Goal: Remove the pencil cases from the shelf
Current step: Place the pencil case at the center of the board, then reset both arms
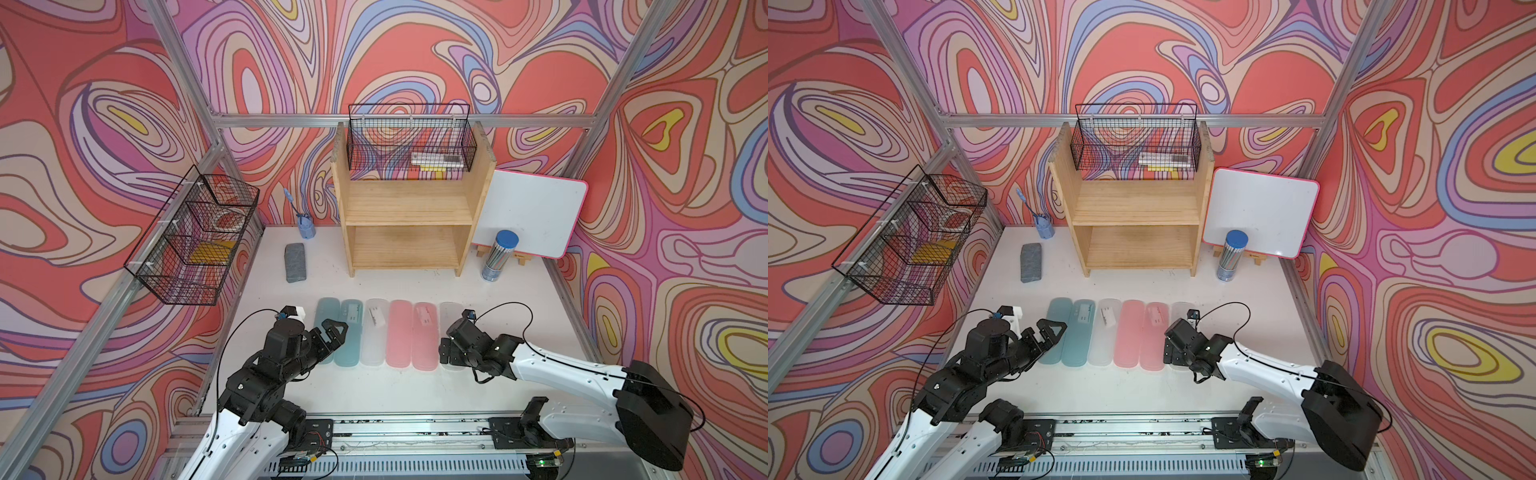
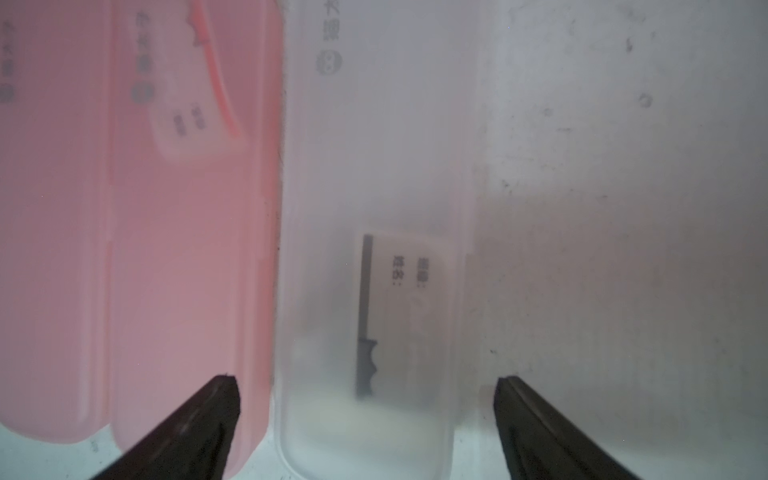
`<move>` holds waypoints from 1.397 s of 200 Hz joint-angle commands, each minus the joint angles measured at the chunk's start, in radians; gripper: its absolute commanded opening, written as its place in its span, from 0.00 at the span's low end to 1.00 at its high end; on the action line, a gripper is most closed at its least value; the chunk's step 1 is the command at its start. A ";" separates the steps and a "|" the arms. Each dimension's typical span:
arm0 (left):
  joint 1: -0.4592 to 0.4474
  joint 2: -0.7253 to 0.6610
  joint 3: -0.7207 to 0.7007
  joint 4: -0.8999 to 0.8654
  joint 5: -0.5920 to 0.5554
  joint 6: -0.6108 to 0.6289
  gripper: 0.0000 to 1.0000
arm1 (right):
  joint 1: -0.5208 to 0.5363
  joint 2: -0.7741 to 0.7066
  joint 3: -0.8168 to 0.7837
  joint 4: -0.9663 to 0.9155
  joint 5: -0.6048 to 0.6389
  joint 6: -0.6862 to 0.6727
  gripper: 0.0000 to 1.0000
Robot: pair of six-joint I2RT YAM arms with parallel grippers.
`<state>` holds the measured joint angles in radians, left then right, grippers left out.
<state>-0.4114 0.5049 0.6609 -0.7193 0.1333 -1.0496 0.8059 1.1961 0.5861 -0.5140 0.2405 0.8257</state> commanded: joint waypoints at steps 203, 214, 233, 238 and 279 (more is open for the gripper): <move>0.221 0.251 0.004 0.575 -0.283 0.924 0.99 | -0.203 -0.232 0.117 0.346 0.352 -0.642 0.98; 0.288 0.255 -0.054 0.664 -0.235 0.904 0.99 | -0.281 -0.242 0.079 0.408 0.291 -0.666 0.98; 0.366 0.287 -0.176 0.847 -0.164 0.906 0.99 | -0.380 -0.232 0.003 0.529 0.213 -0.729 0.98; 0.377 0.305 -0.205 0.902 -0.151 0.914 0.99 | -0.402 -0.225 -0.014 0.560 0.203 -0.740 0.98; 0.405 0.541 -0.333 1.268 -0.133 0.971 0.99 | -0.502 -0.129 -0.085 0.734 0.169 -0.738 0.98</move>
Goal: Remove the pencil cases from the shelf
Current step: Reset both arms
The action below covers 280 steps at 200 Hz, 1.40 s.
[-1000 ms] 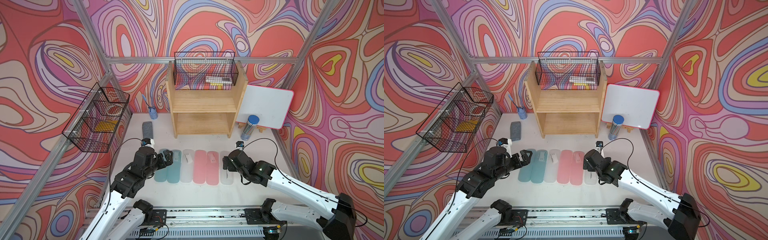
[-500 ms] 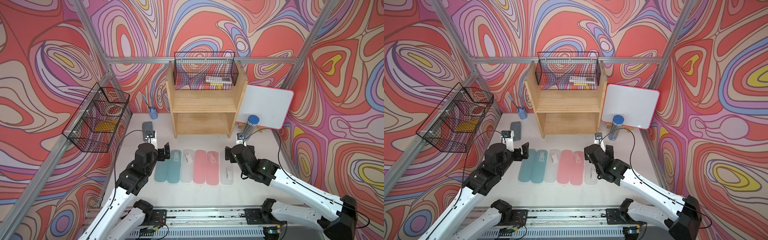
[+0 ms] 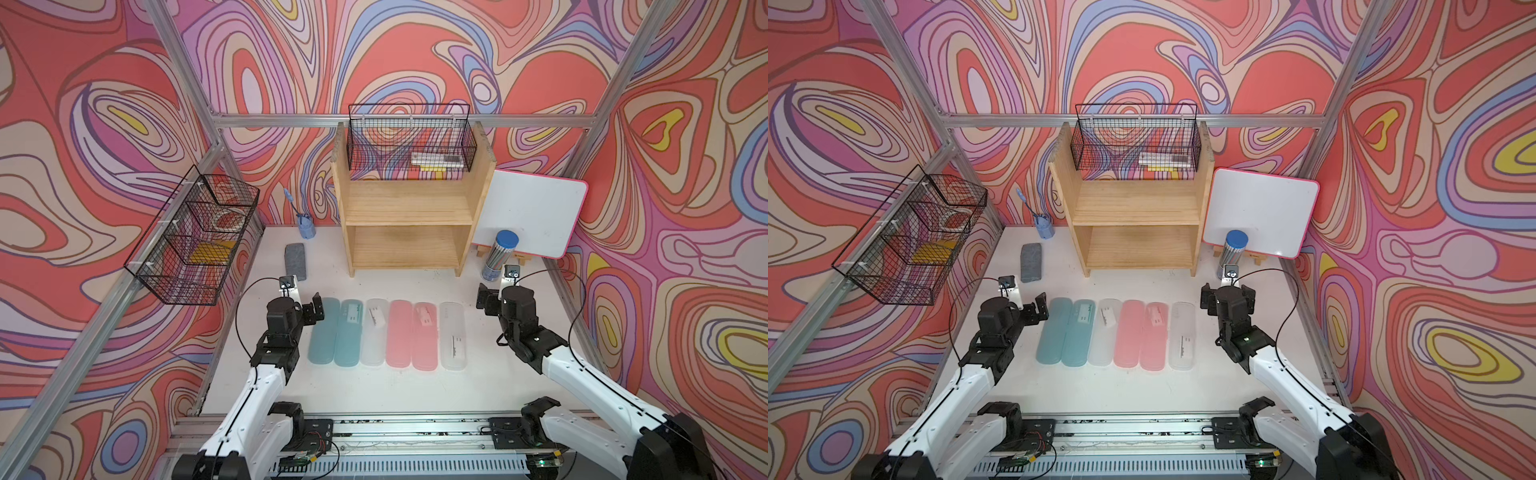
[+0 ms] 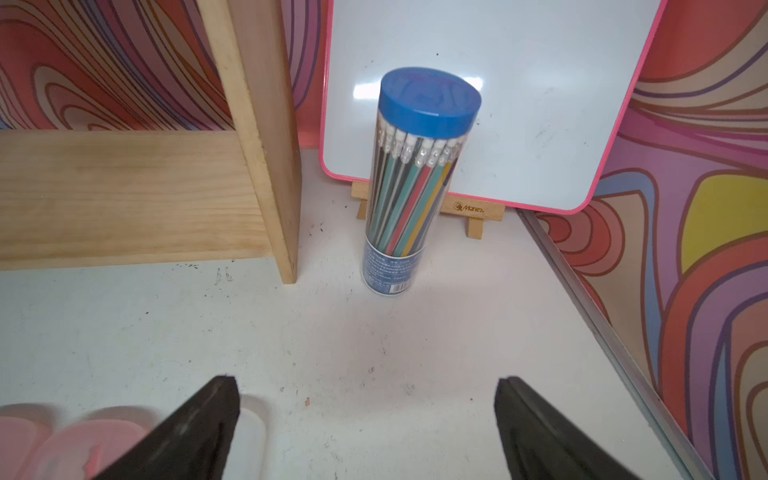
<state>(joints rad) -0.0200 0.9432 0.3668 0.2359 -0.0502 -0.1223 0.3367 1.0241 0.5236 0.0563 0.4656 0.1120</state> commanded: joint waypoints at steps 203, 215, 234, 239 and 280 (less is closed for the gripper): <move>0.057 0.591 0.013 0.633 0.148 0.097 0.99 | -0.343 0.663 -0.063 0.881 -0.380 -0.058 0.98; 0.056 0.591 0.014 0.633 0.148 0.098 0.99 | -0.343 0.666 -0.048 0.867 -0.406 -0.074 0.98; 0.055 0.591 0.014 0.634 0.148 0.097 0.99 | -0.343 0.669 -0.047 0.867 -0.409 -0.078 0.98; 0.055 0.591 0.014 0.634 0.148 0.097 0.99 | -0.343 0.669 -0.048 0.869 -0.408 -0.079 0.98; 0.055 0.591 0.014 0.632 0.148 0.097 0.99 | -0.343 0.668 -0.050 0.873 -0.406 -0.080 0.98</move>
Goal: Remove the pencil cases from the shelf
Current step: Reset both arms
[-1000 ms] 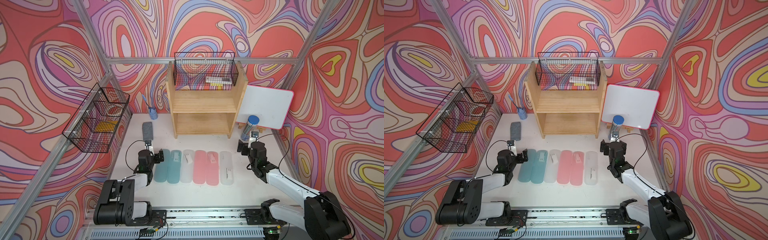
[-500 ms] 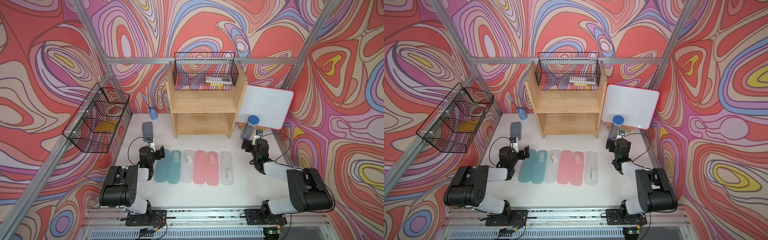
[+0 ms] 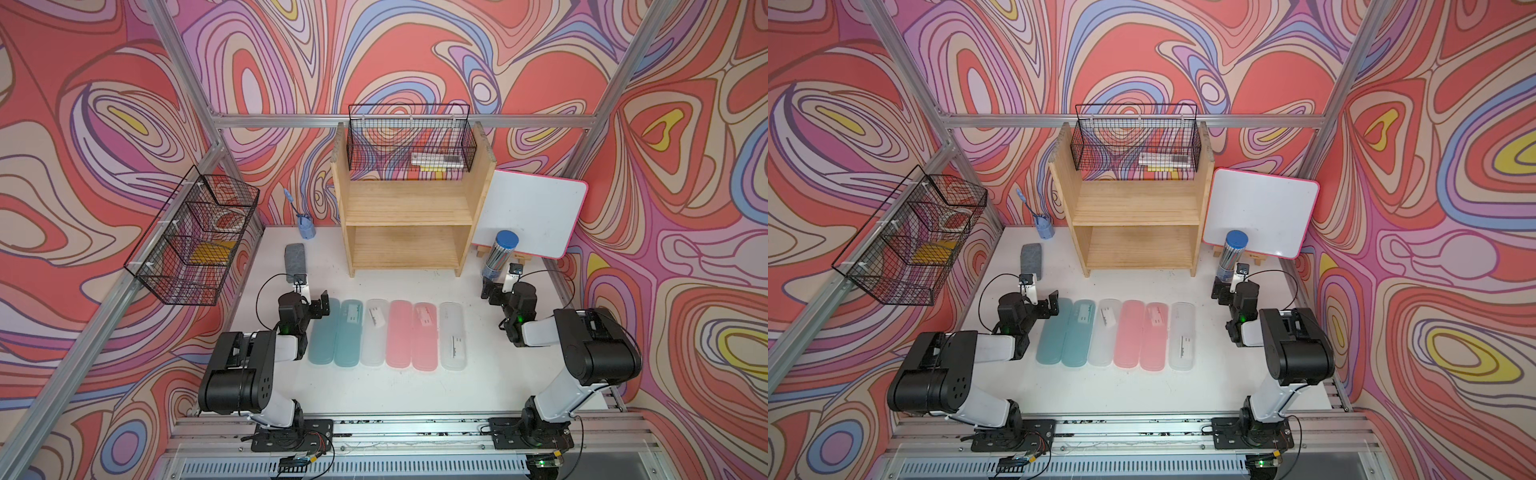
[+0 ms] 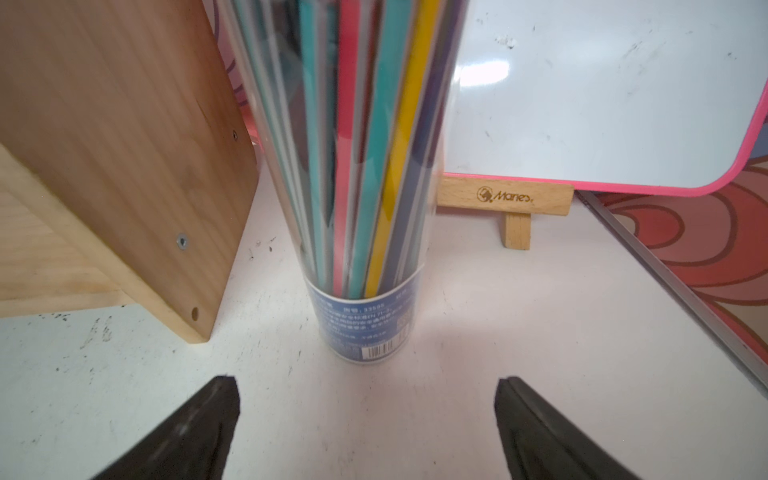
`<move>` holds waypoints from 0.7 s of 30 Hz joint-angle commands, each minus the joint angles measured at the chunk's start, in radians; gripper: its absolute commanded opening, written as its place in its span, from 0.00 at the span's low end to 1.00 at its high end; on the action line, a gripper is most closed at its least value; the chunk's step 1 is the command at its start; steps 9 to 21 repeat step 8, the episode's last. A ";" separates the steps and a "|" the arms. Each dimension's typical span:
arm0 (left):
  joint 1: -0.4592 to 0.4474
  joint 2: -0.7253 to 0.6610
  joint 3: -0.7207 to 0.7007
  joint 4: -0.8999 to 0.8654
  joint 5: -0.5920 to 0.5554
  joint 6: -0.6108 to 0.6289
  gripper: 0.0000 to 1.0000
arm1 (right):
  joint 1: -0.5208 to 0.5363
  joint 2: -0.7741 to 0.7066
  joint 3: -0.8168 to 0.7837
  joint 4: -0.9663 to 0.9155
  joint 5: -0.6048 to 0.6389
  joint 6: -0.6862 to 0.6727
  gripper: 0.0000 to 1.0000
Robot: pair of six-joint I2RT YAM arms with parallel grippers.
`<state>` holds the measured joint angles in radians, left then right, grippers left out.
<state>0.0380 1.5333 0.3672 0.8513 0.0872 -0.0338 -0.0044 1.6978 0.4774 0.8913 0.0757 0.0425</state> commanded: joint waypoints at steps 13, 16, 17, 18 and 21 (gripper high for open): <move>-0.003 -0.001 0.013 0.016 0.011 0.009 0.99 | -0.002 -0.006 -0.005 0.039 -0.017 -0.010 0.98; -0.003 -0.001 0.013 0.016 0.011 0.009 0.99 | -0.002 -0.006 -0.005 0.039 -0.017 -0.010 0.98; -0.003 -0.001 0.013 0.016 0.011 0.009 0.99 | -0.002 -0.006 -0.005 0.039 -0.017 -0.010 0.98; -0.003 -0.001 0.013 0.016 0.011 0.009 0.99 | -0.002 -0.006 -0.005 0.039 -0.017 -0.010 0.98; -0.003 -0.001 0.013 0.016 0.011 0.009 0.99 | -0.002 -0.006 -0.005 0.039 -0.017 -0.010 0.98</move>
